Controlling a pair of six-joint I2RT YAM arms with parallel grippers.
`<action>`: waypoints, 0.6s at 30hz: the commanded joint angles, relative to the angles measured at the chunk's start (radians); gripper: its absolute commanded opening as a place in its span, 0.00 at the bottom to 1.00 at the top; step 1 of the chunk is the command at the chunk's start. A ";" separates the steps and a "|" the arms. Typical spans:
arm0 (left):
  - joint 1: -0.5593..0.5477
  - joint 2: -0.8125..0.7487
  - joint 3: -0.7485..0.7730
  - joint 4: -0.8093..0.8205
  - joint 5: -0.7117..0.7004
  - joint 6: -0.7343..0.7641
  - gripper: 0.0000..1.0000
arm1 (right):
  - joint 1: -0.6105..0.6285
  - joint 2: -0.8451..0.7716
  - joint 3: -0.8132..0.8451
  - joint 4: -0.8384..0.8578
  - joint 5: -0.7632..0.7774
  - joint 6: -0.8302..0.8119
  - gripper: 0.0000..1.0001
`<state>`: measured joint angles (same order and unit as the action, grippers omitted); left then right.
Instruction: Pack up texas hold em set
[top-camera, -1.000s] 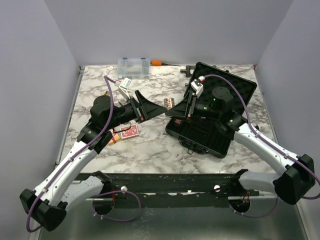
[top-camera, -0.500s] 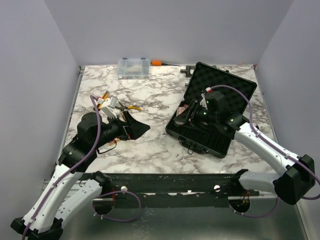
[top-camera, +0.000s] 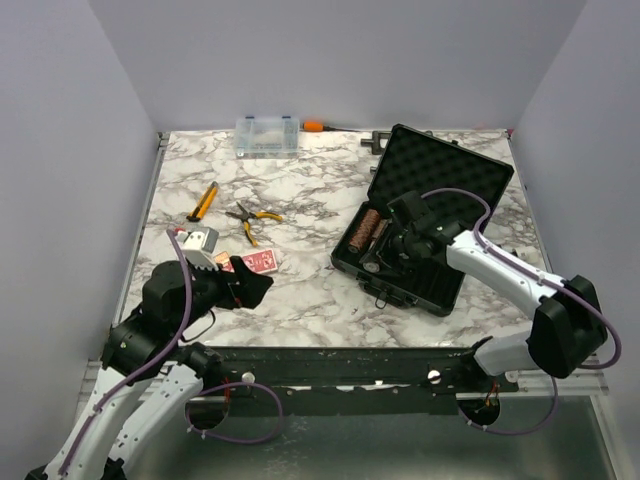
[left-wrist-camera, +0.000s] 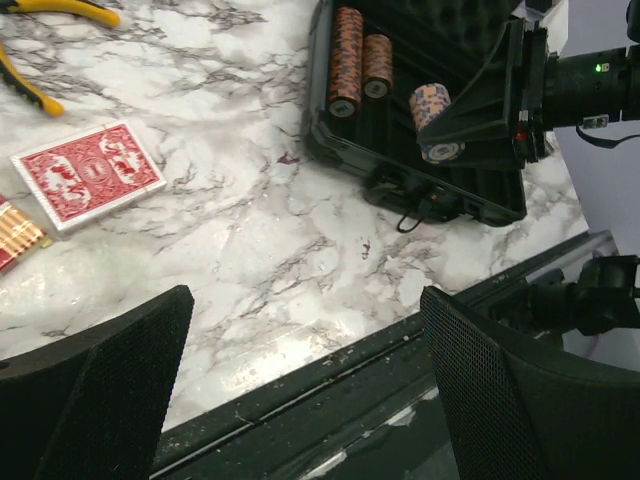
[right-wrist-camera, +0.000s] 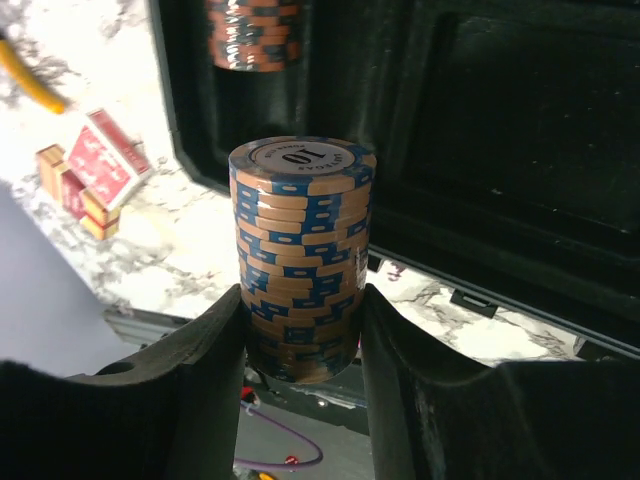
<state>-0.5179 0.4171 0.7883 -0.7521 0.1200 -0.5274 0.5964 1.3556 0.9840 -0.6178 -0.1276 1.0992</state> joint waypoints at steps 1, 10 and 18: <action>0.006 -0.079 -0.028 -0.038 -0.111 0.011 0.94 | 0.002 0.064 0.087 -0.056 0.039 0.020 0.01; 0.006 -0.235 -0.119 -0.036 -0.274 -0.041 0.92 | 0.001 0.172 0.152 -0.067 0.039 -0.001 0.01; 0.005 -0.261 -0.135 -0.035 -0.340 -0.021 0.90 | -0.001 0.246 0.192 -0.103 0.066 -0.007 0.01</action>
<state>-0.5179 0.1577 0.6605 -0.7811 -0.1490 -0.5522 0.5964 1.5715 1.1240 -0.6922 -0.1055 1.0985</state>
